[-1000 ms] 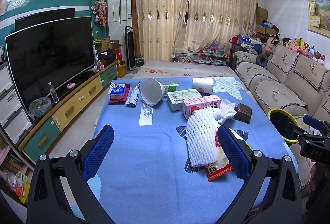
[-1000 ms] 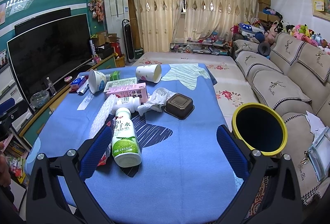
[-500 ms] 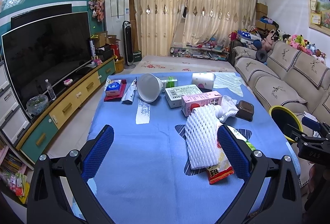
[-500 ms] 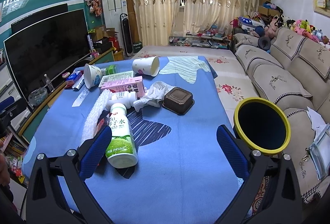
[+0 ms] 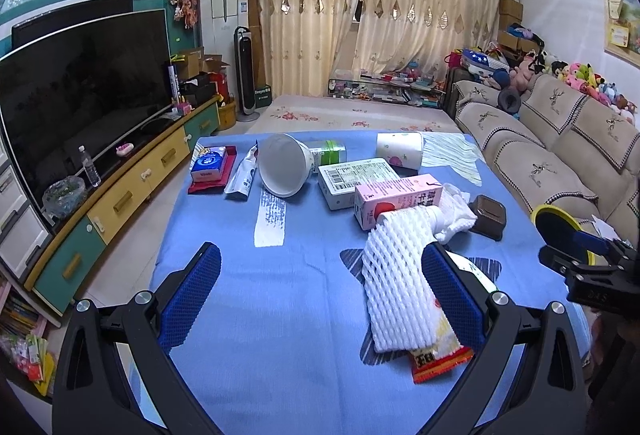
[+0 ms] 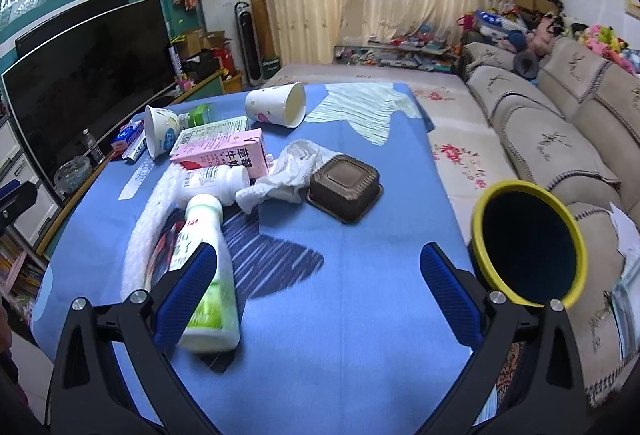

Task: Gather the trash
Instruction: 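Grasp the brown square food container with the right gripper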

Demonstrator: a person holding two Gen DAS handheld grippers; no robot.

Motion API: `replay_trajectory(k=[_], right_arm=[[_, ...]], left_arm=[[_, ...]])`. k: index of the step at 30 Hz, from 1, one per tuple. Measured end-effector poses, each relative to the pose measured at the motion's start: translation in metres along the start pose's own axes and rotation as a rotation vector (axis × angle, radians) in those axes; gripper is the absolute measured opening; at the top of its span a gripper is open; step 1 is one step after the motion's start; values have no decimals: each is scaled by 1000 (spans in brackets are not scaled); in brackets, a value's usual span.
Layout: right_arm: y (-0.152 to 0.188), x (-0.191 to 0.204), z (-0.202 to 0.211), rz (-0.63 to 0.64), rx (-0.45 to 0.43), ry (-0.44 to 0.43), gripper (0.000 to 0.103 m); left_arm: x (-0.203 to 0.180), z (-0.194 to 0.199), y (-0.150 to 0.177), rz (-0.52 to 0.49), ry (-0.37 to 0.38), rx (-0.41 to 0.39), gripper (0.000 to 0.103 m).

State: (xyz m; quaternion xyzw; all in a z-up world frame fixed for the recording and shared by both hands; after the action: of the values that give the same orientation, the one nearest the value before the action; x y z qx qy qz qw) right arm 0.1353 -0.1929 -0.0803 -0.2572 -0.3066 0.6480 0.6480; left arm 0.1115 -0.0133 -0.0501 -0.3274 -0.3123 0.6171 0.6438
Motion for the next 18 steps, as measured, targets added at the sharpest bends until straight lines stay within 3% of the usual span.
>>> replay_trajectory(k=[4,7,14,18], right_arm=[[-20,-11,-39,52,17,-35,97],[-31,-19,-71,128,62,-12,97],[-38,-36,-119,187,120,-70,95],[-40,-39,-134,181,148,-117,86]], left_arm=[[3,-16,-7,8,2,5,99],[6,-26,-11,11,2,14,99],[5,-43,-15,4,-8,8,99],[-3,-52,-16,-6,2,18,99]])
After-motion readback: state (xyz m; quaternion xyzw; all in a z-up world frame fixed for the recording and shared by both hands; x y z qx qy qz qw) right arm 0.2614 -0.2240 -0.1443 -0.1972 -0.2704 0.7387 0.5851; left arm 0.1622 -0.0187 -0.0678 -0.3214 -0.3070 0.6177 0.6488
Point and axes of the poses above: each gripper's, at about its wrist camera, not at the fingertips, and z roughly against the way its jaws point, x to its left, y to its underside, the point moved 1 cm from there along -z, roughly the way its jaws point, and after that the axes turned 1 degree about -z, right-handed, at the moved point
